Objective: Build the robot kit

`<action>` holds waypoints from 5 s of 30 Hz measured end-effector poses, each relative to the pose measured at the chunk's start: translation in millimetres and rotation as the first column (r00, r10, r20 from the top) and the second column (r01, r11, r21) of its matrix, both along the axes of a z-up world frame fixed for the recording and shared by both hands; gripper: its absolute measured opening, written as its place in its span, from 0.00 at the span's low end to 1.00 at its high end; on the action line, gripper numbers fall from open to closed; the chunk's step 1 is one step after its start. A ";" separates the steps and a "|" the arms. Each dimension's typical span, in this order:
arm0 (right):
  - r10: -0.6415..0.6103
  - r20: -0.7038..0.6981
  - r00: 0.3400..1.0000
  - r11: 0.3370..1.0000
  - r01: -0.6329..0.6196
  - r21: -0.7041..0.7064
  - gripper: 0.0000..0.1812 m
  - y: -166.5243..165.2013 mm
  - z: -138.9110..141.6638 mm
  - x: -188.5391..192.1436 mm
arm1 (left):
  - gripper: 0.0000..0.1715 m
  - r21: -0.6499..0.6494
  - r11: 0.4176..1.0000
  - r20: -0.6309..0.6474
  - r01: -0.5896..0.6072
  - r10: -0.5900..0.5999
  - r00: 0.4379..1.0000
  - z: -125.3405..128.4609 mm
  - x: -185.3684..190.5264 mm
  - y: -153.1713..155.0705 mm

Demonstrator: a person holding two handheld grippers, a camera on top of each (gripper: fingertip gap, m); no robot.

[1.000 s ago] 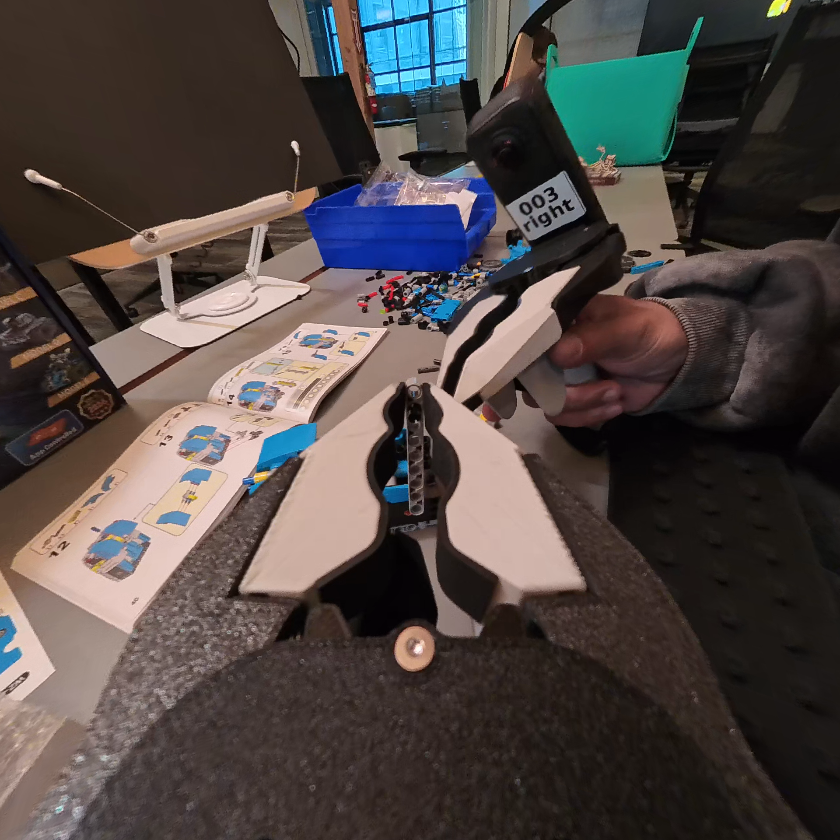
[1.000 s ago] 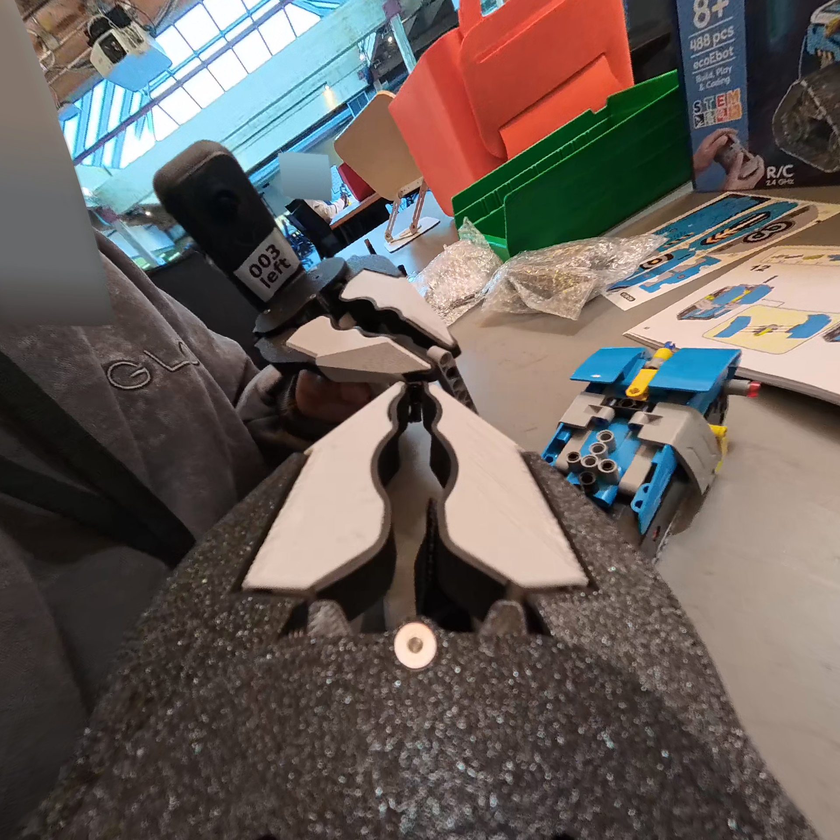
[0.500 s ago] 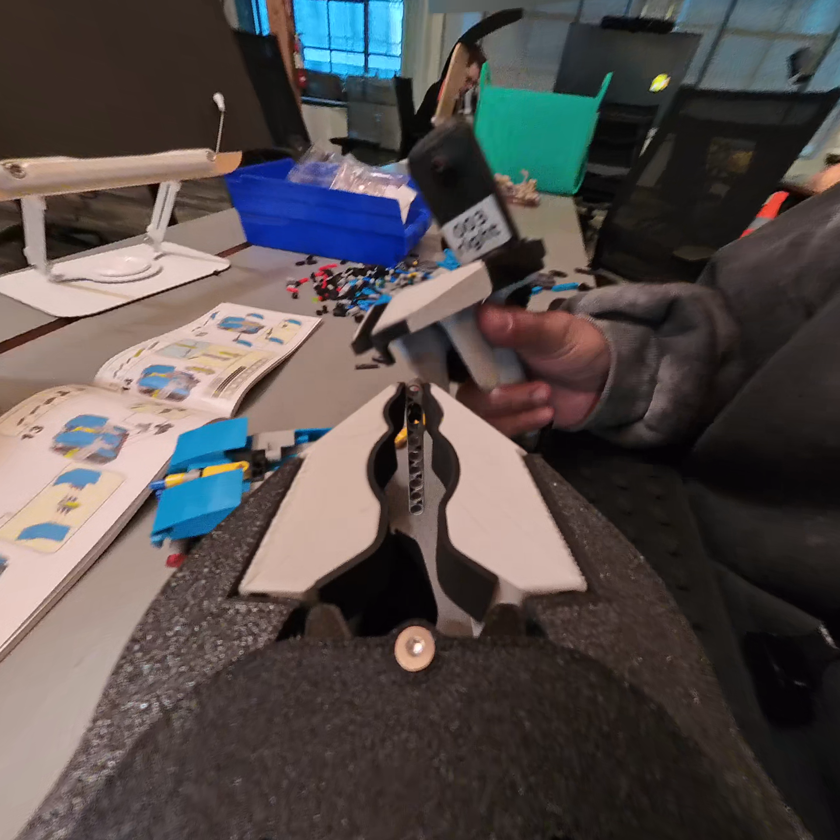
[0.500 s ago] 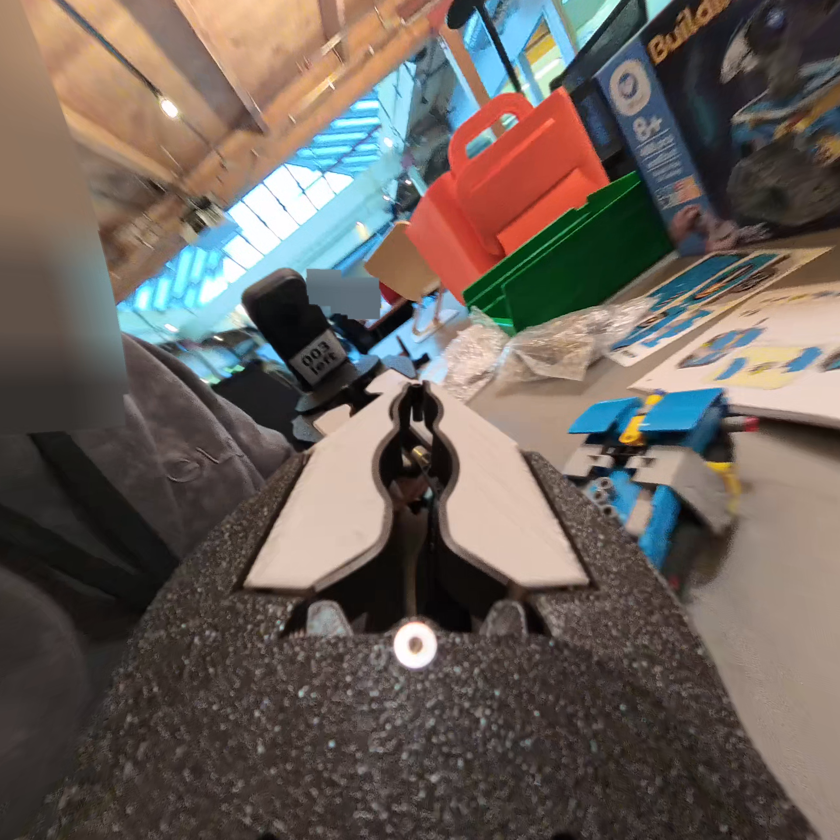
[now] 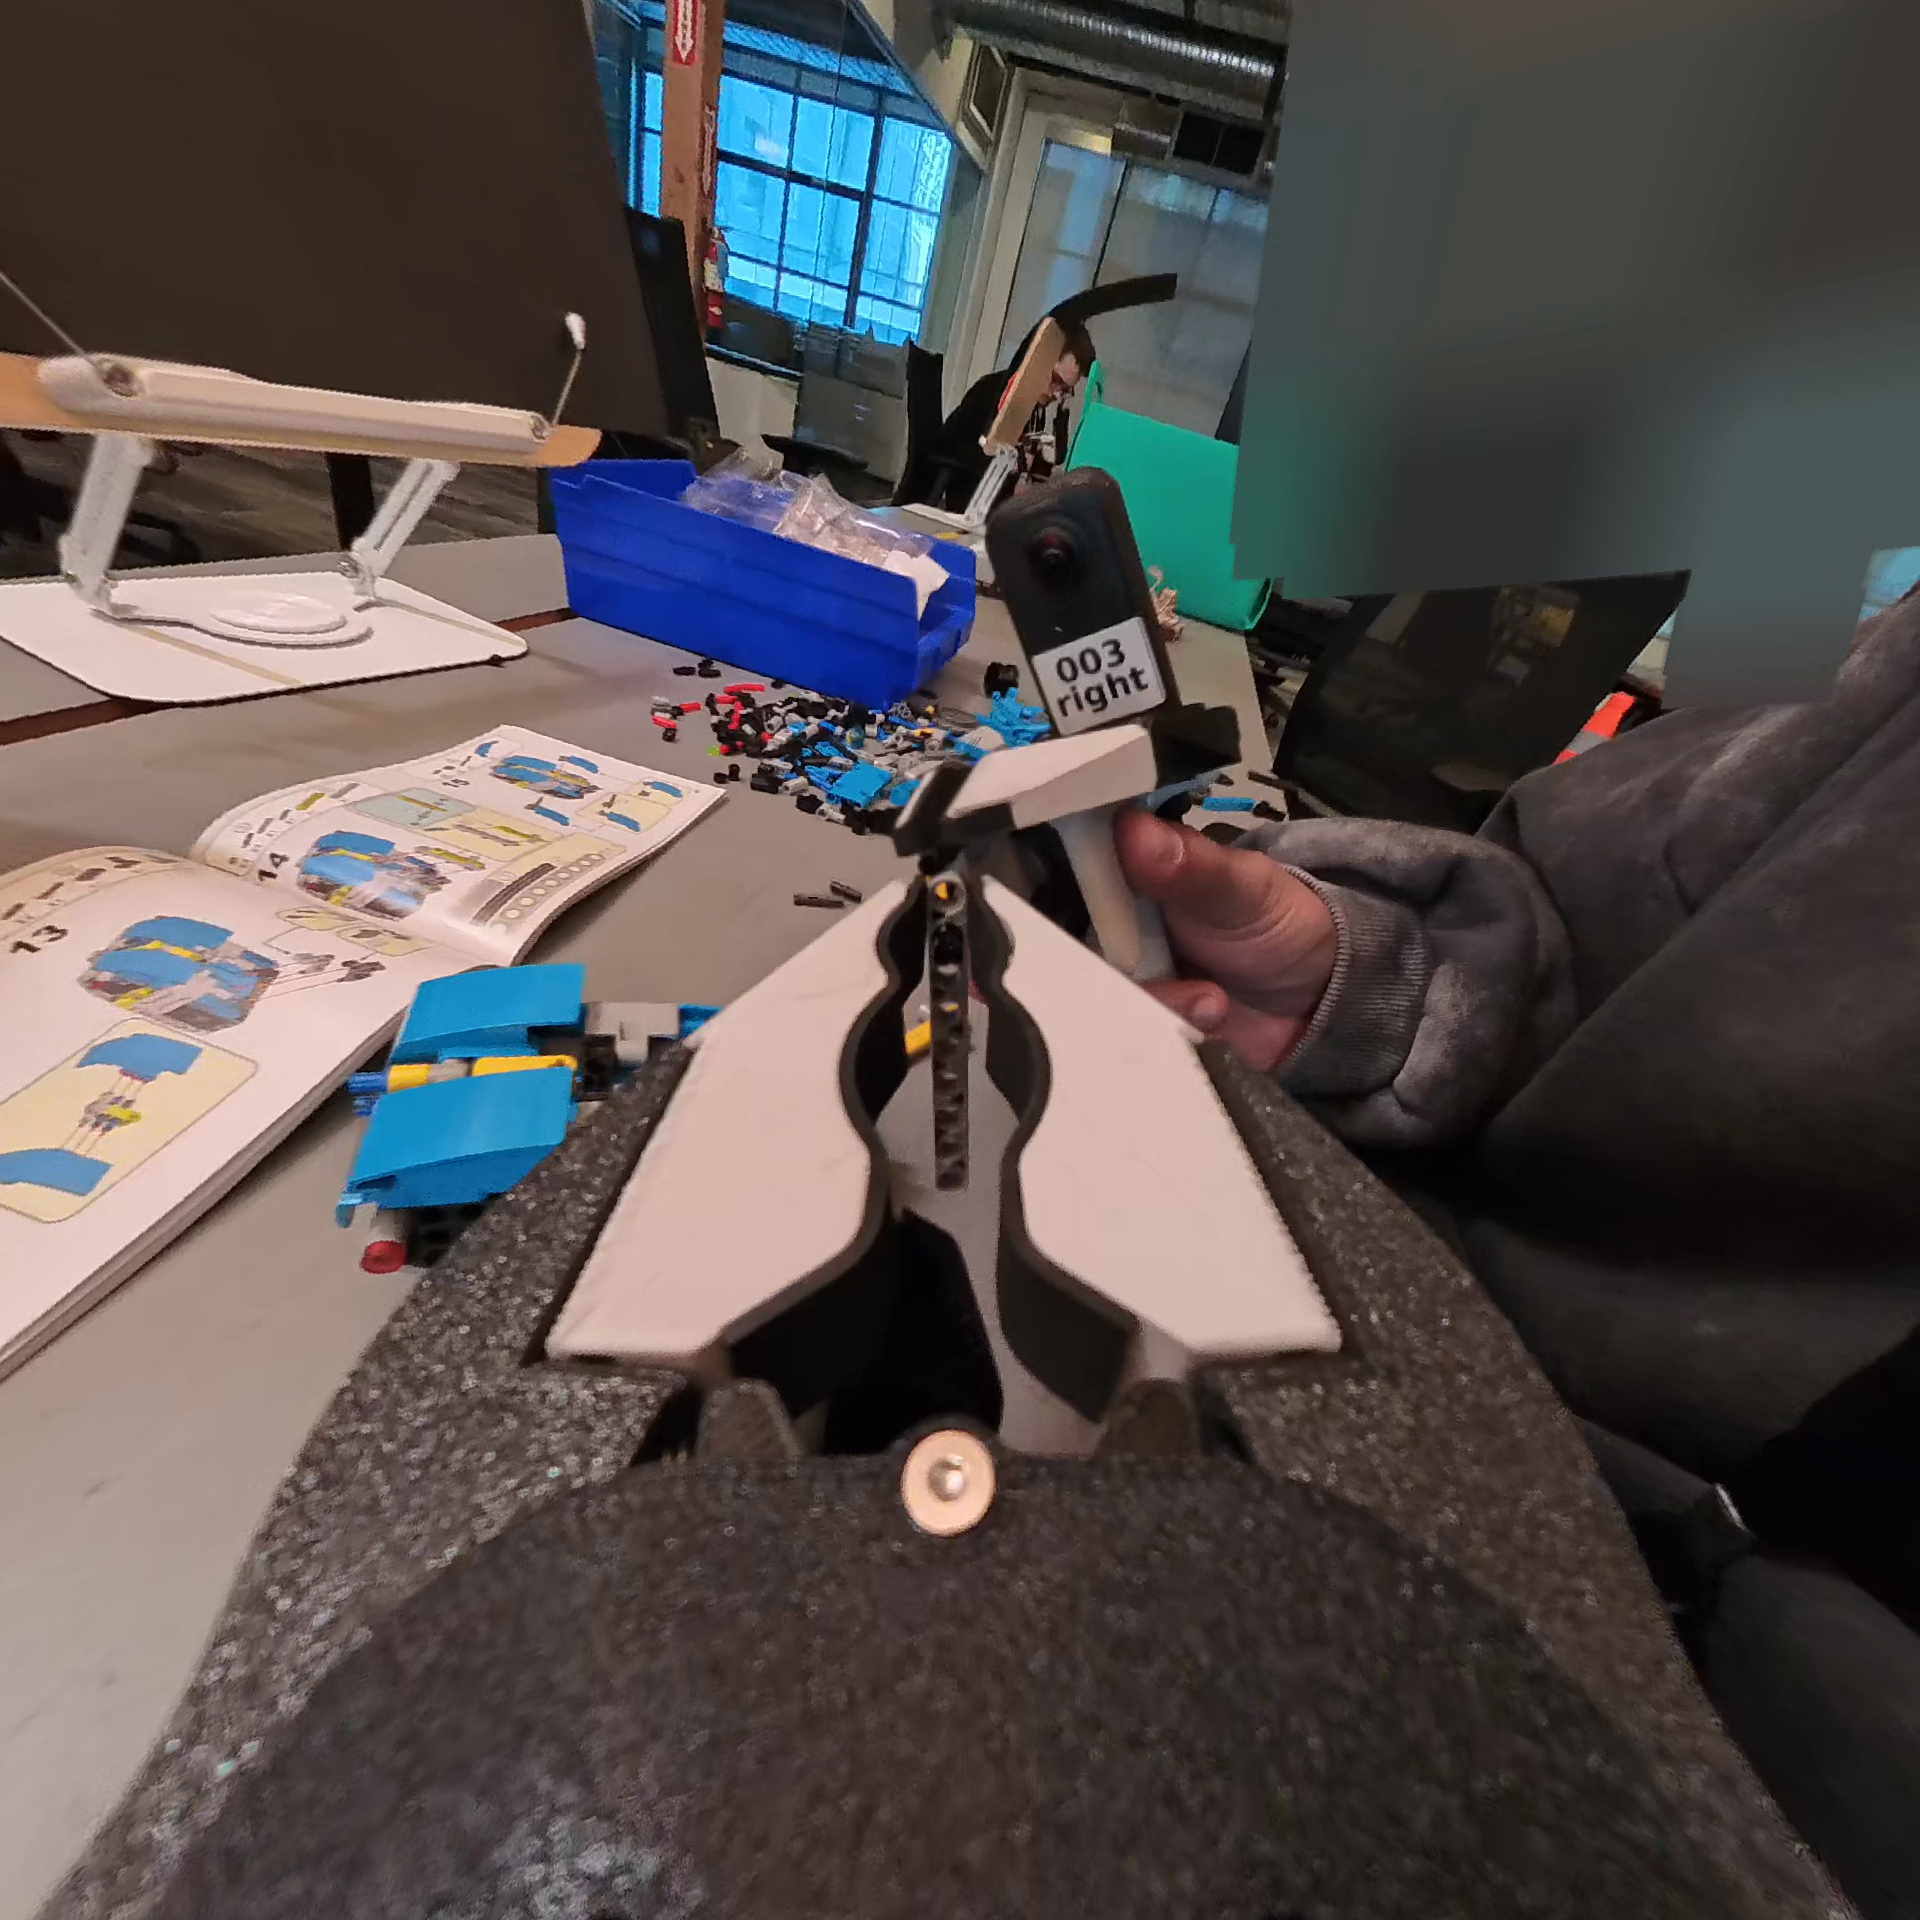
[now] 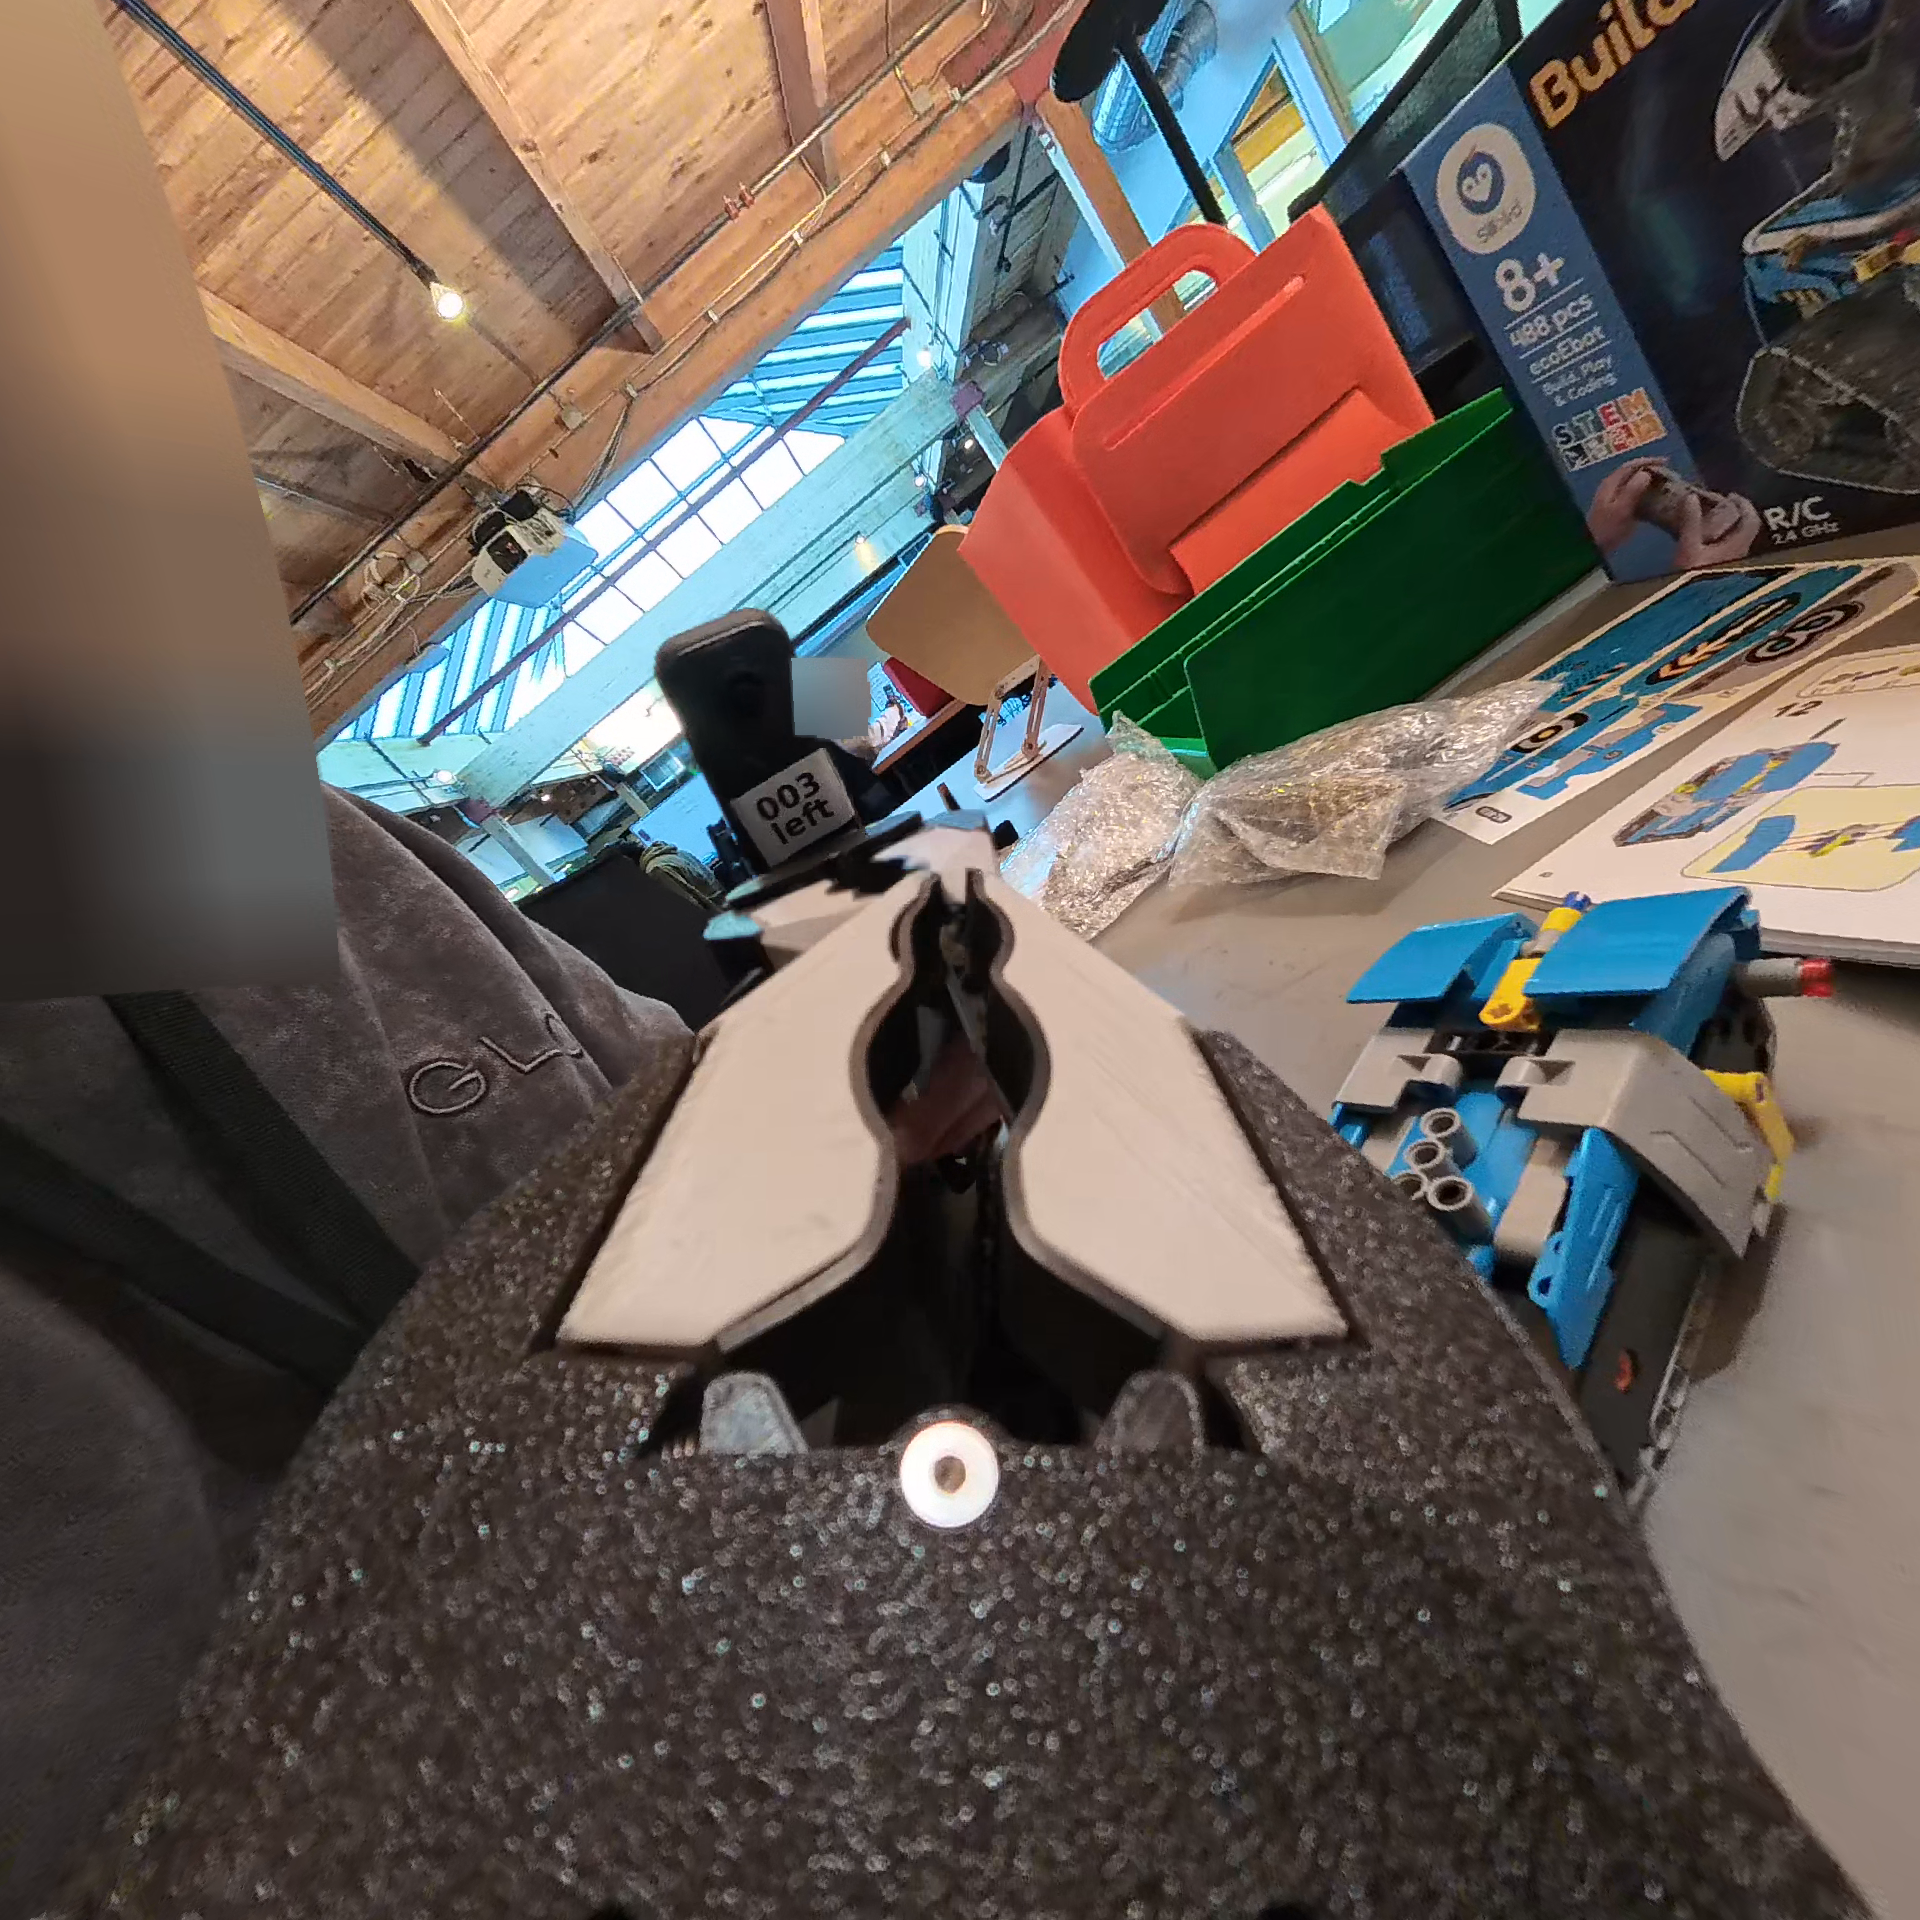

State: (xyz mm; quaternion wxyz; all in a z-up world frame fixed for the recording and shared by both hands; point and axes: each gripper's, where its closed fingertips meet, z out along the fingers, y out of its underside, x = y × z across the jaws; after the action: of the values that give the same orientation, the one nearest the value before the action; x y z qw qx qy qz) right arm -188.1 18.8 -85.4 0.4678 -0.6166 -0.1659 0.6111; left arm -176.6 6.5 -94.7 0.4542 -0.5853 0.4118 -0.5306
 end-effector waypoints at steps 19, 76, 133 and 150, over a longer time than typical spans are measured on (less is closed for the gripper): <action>-0.003 0.331 0.944 0.997 -0.022 0.073 0.02 -6.3 -18.4 22.8 | 0.04 -0.081 0.997 0.025 0.018 -0.016 1.000 -2.8 -8.6 4.2; -0.058 0.572 0.818 0.904 -0.200 0.378 0.03 -4.0 31.8 -9.0 | 0.04 -0.533 0.566 0.645 0.629 -0.210 0.735 37.2 -40.9 2.9; 0.050 0.960 0.277 0.984 -0.179 0.000 0.18 -88.6 -138.9 156.8 | 0.04 -0.564 0.768 0.393 0.304 -0.074 0.916 5.0 -62.2 36.0; 0.026 0.963 0.268 0.989 -0.146 0.013 0.14 -90.7 -143.3 164.0 | 0.04 -0.562 0.767 0.394 0.311 -0.083 0.915 5.4 -60.8 34.3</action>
State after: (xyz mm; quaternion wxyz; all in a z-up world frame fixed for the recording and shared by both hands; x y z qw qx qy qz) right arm -24.1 -71.9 -228.8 0.2692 -0.8261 -0.4773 0.1312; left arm -237.4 40.8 -89.3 0.2452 -0.5505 0.1905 -0.7750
